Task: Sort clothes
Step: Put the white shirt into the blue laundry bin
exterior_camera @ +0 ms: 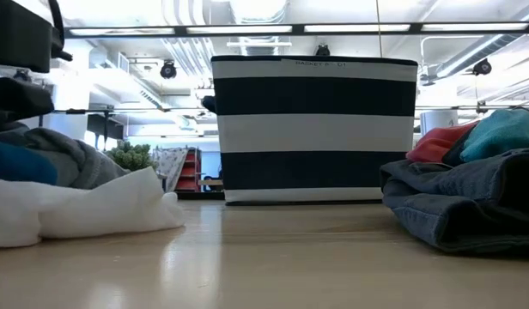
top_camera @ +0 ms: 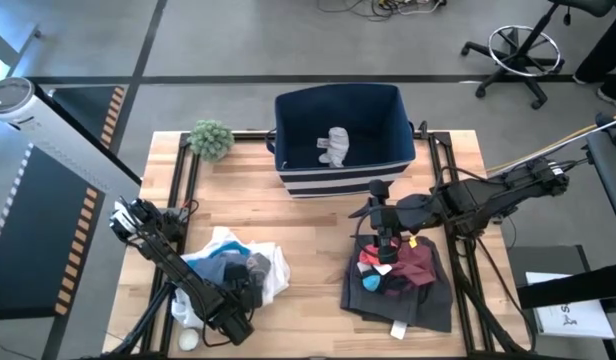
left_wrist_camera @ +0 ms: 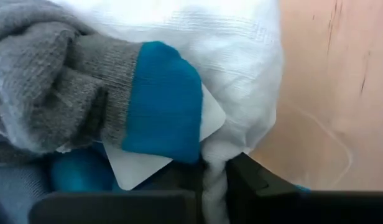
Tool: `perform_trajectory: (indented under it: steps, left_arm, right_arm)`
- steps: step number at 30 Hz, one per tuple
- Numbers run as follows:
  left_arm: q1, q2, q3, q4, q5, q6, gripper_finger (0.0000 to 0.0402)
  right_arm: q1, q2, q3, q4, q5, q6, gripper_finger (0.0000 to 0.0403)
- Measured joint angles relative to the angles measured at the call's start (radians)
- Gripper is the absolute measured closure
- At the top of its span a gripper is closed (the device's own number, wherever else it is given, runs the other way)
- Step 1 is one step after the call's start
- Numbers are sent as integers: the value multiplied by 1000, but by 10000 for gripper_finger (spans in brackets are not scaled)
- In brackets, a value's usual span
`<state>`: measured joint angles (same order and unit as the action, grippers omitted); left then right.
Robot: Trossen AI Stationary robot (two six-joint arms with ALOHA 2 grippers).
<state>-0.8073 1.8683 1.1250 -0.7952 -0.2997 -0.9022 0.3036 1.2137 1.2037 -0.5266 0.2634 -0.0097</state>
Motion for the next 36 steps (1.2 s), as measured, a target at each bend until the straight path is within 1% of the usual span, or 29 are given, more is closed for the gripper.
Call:
perform_trajectory:
  steps: [3, 6, 8, 12, 20, 24, 28, 32, 36]
  left_arm:
    - [1, -13, 51, -72, -16, 26, 384]
    - [4, -63, 127, -148, -77, 57, 395]
    - [8, -93, 163, -170, -112, 76, 397]
    - [20, -178, 194, -178, -187, 101, 399]
    - [36, -354, 181, -181, -258, 71, 400]
    - [38, -412, 182, -170, -270, 72, 400]
    - [38, -468, 184, -123, -299, 107, 400]
    - [40, -514, 183, -63, -358, 172, 400]
    - [46, -550, 184, -42, -483, 225, 400]
  right_arm:
    - [0, 0, 0, 18, 0, -1, 204]
    - [0, 0, 0, 28, 0, -9, 204]
    - [0, 0, 0, 40, 0, -13, 204]
    - [0, 0, 0, 39, 0, -18, 204]
    - [0, 0, 0, 39, 0, -17, 204]
    - [0, 0, 0, 39, 0, -15, 204]
    - [0, 0, 0, 41, 0, -8, 204]
    - [0, 0, 0, 46, 0, -9, 204]
    - [0, 0, 0, 46, 0, -33, 204]
